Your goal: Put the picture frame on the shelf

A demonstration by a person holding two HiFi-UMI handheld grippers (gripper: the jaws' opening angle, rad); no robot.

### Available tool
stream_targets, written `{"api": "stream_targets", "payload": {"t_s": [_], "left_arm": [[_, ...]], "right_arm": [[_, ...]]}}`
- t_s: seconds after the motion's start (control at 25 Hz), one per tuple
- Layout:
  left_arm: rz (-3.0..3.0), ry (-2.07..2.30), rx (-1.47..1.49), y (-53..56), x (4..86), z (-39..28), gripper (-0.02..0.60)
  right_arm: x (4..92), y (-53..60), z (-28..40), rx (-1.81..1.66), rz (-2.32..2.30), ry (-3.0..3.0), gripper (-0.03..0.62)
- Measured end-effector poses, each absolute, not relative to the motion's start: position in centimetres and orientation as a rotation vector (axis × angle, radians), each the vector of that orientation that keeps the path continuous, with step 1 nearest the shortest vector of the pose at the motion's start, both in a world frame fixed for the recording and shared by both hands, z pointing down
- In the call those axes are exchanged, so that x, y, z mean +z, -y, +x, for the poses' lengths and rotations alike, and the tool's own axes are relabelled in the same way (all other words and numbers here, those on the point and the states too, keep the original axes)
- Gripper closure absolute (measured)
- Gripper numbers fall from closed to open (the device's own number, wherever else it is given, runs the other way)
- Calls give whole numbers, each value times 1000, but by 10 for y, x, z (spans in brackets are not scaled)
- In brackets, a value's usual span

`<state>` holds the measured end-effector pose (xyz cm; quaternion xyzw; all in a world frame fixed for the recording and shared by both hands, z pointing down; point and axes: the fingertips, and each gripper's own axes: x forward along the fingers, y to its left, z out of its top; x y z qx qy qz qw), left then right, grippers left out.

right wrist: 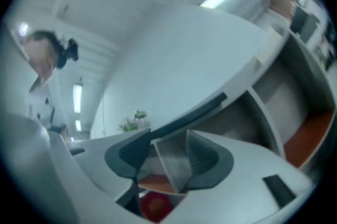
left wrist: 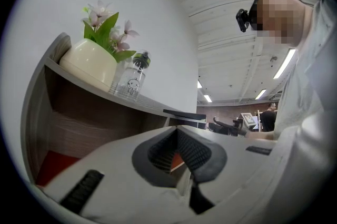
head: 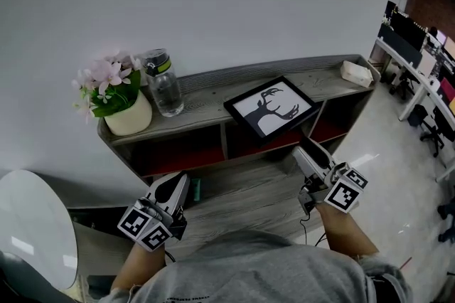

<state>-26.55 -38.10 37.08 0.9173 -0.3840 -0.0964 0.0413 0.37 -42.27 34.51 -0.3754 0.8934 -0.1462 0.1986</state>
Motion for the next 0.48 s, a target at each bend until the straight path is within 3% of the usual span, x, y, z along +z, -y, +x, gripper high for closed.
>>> {"api": "stream_targets", "payload": {"t_s": [0.2, 0.36, 0.48], "left_arm": [[2800, 1183, -293, 379, 372, -264, 554], [2794, 1179, -299, 377, 372, -264, 554], [2790, 1180, -298, 375, 373, -265, 554]], "right_arm": [[335, 408, -15, 138, -1263, -2777, 488], [335, 415, -16, 155, -1351, -2808, 600], [331, 426, -14, 121, -1387, -2788, 600]]}}
